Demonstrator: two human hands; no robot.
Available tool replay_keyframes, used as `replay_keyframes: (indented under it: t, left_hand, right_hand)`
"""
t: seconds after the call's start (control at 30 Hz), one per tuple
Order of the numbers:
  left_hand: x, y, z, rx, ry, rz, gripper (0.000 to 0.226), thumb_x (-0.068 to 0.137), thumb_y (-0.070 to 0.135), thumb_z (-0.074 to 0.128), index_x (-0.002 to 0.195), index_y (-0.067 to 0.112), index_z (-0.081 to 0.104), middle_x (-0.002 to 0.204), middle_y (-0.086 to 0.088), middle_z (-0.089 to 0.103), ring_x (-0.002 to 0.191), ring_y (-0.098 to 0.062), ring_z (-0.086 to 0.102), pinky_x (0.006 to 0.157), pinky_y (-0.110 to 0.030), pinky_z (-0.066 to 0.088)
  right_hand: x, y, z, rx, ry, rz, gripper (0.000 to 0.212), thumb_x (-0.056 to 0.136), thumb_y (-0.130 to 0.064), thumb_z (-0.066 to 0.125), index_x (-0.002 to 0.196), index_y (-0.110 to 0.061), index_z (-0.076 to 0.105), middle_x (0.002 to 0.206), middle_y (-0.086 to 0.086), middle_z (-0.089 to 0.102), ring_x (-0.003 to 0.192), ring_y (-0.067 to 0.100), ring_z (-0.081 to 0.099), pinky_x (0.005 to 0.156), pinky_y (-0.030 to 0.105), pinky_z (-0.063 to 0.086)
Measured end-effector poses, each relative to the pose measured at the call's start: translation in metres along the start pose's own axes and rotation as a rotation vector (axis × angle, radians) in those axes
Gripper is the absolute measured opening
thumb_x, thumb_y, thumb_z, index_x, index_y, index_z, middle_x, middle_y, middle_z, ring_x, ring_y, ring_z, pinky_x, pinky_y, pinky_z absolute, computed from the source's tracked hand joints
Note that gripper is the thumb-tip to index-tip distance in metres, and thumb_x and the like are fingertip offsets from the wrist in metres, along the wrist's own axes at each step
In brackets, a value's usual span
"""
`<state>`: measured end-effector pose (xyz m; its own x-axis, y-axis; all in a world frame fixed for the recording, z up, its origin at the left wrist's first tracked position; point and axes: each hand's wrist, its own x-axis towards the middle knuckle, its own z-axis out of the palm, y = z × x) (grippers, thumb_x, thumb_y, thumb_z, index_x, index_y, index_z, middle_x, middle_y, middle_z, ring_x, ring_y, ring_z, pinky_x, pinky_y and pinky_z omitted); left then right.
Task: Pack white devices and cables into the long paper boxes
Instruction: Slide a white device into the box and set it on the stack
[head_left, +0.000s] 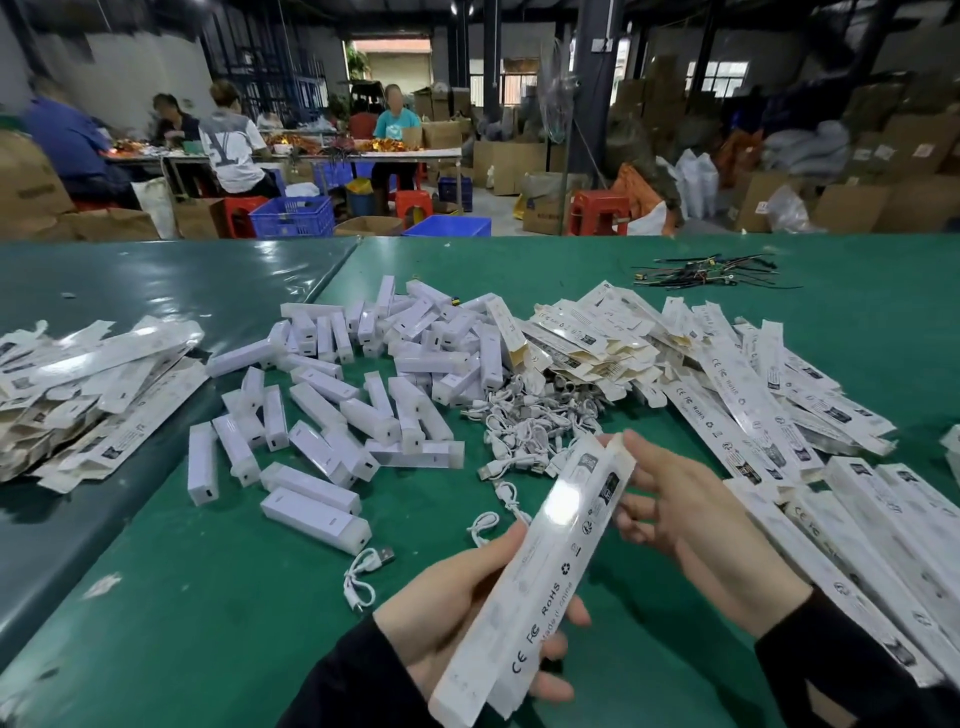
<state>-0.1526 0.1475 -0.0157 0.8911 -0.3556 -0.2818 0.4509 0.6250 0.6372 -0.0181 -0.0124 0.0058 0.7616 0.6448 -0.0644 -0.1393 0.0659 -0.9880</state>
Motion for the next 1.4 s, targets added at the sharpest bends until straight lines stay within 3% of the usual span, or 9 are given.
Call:
replay_keyframes:
  t: [0.13,0.23,0.37,0.57,0.7,0.9,1.0,1.2,1.4]
  left_hand:
    - [0.001,-0.004,0.005,0.076,0.041,0.052,0.053,0.091,0.035,0.056,0.125,-0.007,0.056,0.087,-0.022,0.063,0.072,-0.032,0.066,0.068,-0.053,0.059]
    - [0.003,-0.008,0.009,0.103,0.082,0.117,0.056,0.08,0.024,0.068,0.123,-0.009,0.052,0.082,-0.025,0.063,0.069,-0.033,0.068,0.064,-0.052,0.059]
    - [0.005,-0.01,0.01,0.14,0.146,0.166,0.054,0.073,0.024,0.074,0.113,-0.004,0.053,0.08,-0.024,0.065,0.067,-0.035,0.069,0.061,-0.045,0.06]
    - [0.006,-0.014,0.008,0.378,0.166,0.26,0.059,0.086,0.028,0.066,0.133,0.04,0.032,0.111,-0.023,0.069,0.089,-0.039,0.071,0.069,-0.042,0.06]
    - [0.003,-0.011,0.011,0.477,0.146,0.333,0.064,0.087,0.02,0.066,0.12,0.066,0.036,0.115,-0.019,0.069,0.095,-0.042,0.069,0.06,-0.038,0.06]
    - [0.004,-0.01,0.01,0.523,0.192,0.41,0.058,0.081,0.031,0.069,0.12,0.063,0.041,0.102,-0.019,0.072,0.085,-0.039,0.071,0.058,-0.038,0.06]
    - [0.004,-0.01,0.009,0.525,0.189,0.436,0.064,0.076,0.036,0.071,0.124,0.061,0.038,0.096,-0.018,0.073,0.082,-0.035,0.072,0.055,-0.034,0.059]
    - [0.004,-0.009,0.006,0.553,0.212,0.46,0.065,0.078,0.024,0.073,0.126,0.054,0.04,0.094,-0.014,0.072,0.077,-0.03,0.069,0.043,-0.025,0.051]
    - [0.004,-0.01,0.004,0.539,0.244,0.419,0.063,0.078,0.02,0.07,0.127,0.04,0.037,0.095,-0.018,0.072,0.075,-0.031,0.07,0.041,-0.027,0.052]
  right_hand:
    - [-0.002,0.004,0.009,-0.076,0.054,-0.014,0.065,0.059,-0.045,0.083,0.116,-0.019,0.064,0.084,0.003,0.072,0.056,0.011,0.054,0.053,0.021,0.048]
    - [-0.001,0.007,0.013,-0.032,0.1,-0.003,0.075,0.053,-0.034,0.082,0.122,-0.024,0.054,0.082,0.004,0.073,0.055,0.01,0.058,0.049,0.019,0.046]
    - [-0.005,0.008,0.017,-0.088,0.125,-0.012,0.081,0.049,-0.042,0.082,0.124,-0.031,0.051,0.091,0.008,0.074,0.067,0.012,0.062,0.051,0.02,0.046]
    - [-0.009,0.008,0.02,-0.076,0.118,-0.068,0.065,0.056,-0.042,0.08,0.114,-0.031,0.052,0.091,0.013,0.074,0.074,0.016,0.065,0.061,0.031,0.048]
    - [-0.011,0.01,0.023,-0.06,0.041,-0.073,0.051,0.064,-0.033,0.078,0.11,-0.024,0.059,0.078,0.008,0.071,0.065,0.016,0.066,0.053,0.025,0.051]
    - [-0.014,0.01,0.026,-0.063,-0.05,-0.089,0.04,0.07,-0.029,0.074,0.107,-0.02,0.063,0.074,0.006,0.072,0.064,0.013,0.064,0.054,0.024,0.053]
    - [-0.016,0.008,0.026,-0.066,-0.105,-0.07,0.03,0.077,-0.026,0.07,0.106,-0.02,0.064,0.084,0.014,0.074,0.067,0.015,0.065,0.056,0.027,0.054]
    - [-0.018,0.004,0.025,-0.139,-0.185,-0.054,0.036,0.084,-0.031,0.061,0.117,-0.018,0.052,0.101,0.009,0.076,0.085,0.019,0.069,0.069,0.028,0.054]
    - [-0.019,0.005,0.026,-0.129,-0.186,-0.033,0.027,0.088,-0.019,0.063,0.112,-0.009,0.054,0.095,0.008,0.076,0.076,0.012,0.068,0.059,0.021,0.052]
